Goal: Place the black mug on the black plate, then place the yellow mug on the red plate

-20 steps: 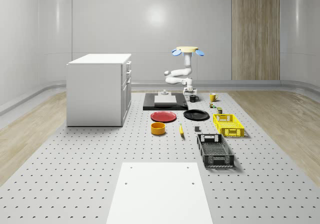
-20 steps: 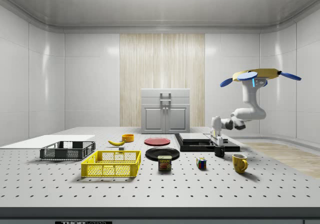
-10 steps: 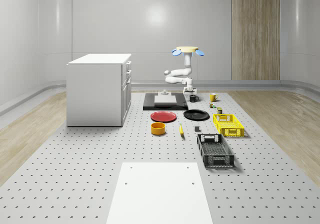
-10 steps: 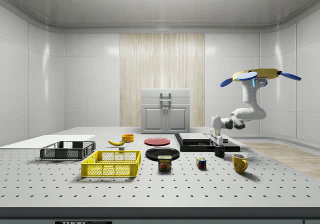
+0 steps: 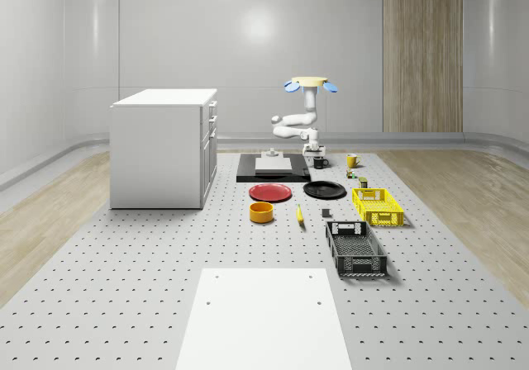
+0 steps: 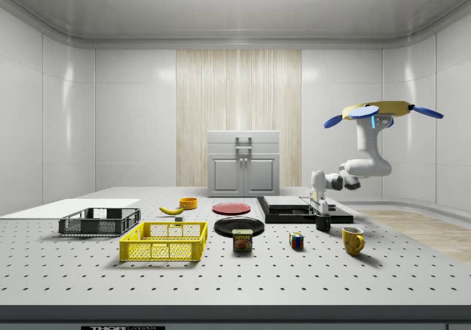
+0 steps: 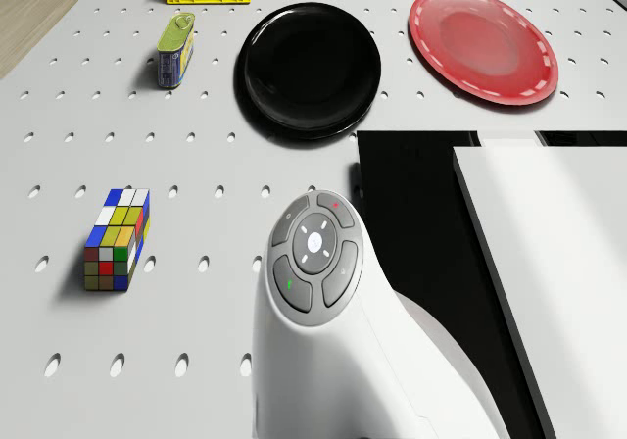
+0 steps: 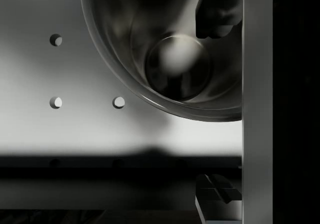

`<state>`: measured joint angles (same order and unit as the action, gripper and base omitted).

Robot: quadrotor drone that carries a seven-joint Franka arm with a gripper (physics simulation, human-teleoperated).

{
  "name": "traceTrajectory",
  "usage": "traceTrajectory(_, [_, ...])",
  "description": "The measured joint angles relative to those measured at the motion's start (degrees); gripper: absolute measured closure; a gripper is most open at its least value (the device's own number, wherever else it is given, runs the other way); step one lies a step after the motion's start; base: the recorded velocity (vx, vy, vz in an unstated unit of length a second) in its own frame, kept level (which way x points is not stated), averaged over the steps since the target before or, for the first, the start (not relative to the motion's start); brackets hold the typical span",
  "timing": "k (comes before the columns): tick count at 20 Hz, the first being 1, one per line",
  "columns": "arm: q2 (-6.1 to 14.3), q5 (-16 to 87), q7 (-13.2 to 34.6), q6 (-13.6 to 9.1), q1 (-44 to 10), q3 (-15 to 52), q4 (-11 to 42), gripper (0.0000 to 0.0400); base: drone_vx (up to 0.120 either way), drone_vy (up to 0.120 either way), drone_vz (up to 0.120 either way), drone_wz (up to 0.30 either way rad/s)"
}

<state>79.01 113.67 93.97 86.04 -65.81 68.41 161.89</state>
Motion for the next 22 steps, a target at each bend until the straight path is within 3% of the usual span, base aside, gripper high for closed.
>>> traceTrajectory(1, [0.1, 0.0, 0.1, 0.1, -0.1, 0.0, 0.0, 0.0066, 0.0, 0.0, 0.0, 0.0])
traceTrajectory(3, [0.2, -0.1, 0.2, 0.2, -0.2, 0.1, 0.0, 0.0158, 0.0, 0.0, 0.0, 0.0])
traceTrajectory(7, [0.5, -0.3, 0.4, 0.5, -0.4, 0.1, 0.0, 0.0248, 0.0, 0.0, 0.0, 0.0])
traceTrajectory(12, [0.9, -0.5, 0.6, 0.8, -0.6, 0.2, -0.1, 0.0285, 0.0, 0.0, 0.0, 0.0])
traceTrajectory(22, [1.5, -2.6, 1.0, 0.6, -0.8, 2.2, 0.4, 0.0299, 0.0, 0.0, 0.0, 0.0])
